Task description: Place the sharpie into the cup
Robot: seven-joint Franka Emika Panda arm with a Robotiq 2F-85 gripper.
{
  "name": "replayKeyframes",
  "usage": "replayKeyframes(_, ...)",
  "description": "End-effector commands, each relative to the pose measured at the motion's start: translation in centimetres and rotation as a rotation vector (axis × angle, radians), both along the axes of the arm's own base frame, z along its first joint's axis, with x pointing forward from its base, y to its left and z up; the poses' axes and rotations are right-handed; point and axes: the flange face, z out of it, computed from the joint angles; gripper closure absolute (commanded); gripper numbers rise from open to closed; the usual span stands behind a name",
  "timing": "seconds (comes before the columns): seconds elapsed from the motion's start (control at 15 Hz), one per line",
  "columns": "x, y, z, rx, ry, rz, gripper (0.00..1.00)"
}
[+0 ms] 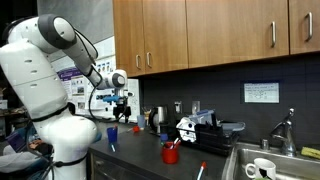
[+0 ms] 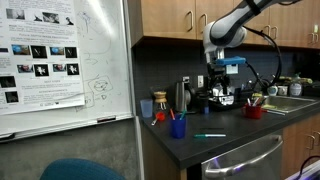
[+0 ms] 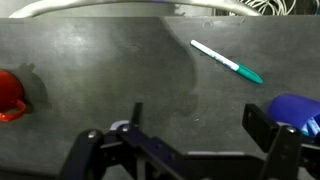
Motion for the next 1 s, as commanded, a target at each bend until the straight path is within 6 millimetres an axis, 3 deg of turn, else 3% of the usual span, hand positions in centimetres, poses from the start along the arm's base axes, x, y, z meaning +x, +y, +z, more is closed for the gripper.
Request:
replayKeyframes(0.0,-0.3,-1.2,-1.1,-0.01,0.021,0.2,0.0)
replayKeyframes(0.33,-2.1,-1.2,-3.0,-0.023,0.108,0.46,0.0)
replayKeyframes(0.4,-1.4,-1.1,-2.8,-0.014,0.084,0.369,0.0)
replayKeyframes(0.93,-1.7,-0.5,-3.7,-0.035,0.096,0.497,0.0)
